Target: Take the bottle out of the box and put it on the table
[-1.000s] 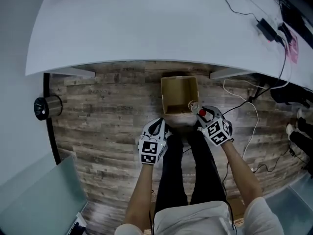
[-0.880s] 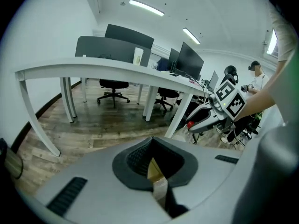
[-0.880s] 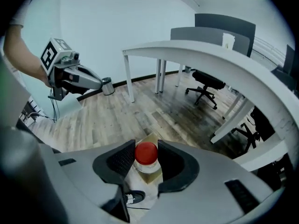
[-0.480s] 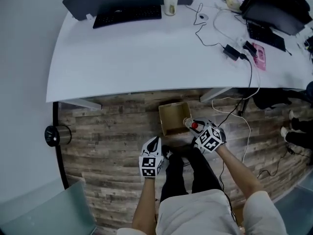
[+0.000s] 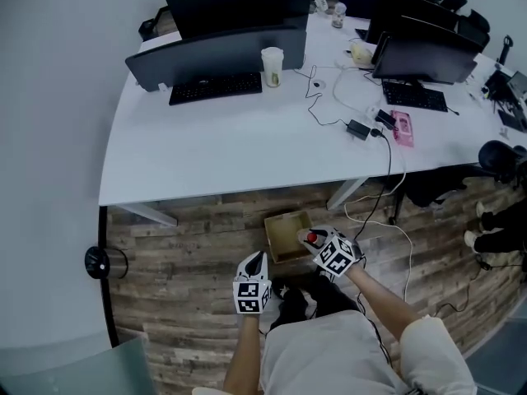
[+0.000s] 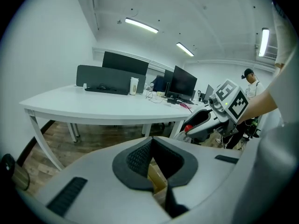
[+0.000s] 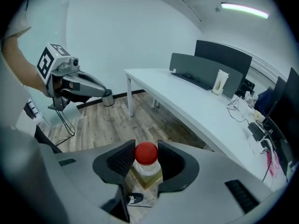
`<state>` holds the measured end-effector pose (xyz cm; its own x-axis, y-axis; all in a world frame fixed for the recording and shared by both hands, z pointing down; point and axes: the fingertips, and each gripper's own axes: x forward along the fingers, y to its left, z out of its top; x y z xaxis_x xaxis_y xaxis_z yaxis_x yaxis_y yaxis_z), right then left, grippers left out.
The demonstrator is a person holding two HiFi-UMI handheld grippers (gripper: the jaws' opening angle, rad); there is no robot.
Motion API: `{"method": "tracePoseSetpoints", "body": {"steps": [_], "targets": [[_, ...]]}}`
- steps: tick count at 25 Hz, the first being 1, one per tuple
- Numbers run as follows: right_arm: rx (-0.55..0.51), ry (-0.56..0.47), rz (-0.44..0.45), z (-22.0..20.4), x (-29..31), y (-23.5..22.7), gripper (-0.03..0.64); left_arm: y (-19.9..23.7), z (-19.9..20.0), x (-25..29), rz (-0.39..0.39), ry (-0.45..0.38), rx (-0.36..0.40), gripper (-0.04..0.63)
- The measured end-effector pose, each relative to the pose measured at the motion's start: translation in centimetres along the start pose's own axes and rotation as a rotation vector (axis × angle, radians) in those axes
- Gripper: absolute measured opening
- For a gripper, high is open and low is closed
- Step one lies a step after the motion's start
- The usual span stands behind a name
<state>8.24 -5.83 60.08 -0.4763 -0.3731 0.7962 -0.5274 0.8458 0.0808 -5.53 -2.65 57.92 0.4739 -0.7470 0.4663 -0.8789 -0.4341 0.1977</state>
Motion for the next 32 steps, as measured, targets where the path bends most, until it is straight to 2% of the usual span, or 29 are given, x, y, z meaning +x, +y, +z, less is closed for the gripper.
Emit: {"method": "tracePoseSetpoints", "body": {"steps": [5, 12, 18, 25, 32], "targets": [[0.047, -0.043, 0.012, 2.1, -2.2, 0.5, 0.179, 0.1, 2.0, -1.4, 0.014, -0.028, 0.013, 0.015], [-0.01, -0.06, 0.055, 5.9, -5.2, 1.3, 0.179, 0.1, 4.5, -2.2, 0.014, -0.035, 0.007, 0.014], [-0.098, -0.078, 0.058, 8.9, -7.1, -0.3, 0.179, 0.8, 8.0, -1.3, 0.018, -0.104, -0.098, 0.014], [-0.161, -0.11, 0.105, 13.6, -7.0, -3.5, 0.179, 1.2, 11.3, 0.8, 0.024, -0.125, -0.056, 0.014], [-0.283, -0.15, 0.189, 20.0, -5.9, -6.5, 0.178, 3.5, 14.6, 3.2, 0.087, -0.142, -0.058, 0.014]]}}
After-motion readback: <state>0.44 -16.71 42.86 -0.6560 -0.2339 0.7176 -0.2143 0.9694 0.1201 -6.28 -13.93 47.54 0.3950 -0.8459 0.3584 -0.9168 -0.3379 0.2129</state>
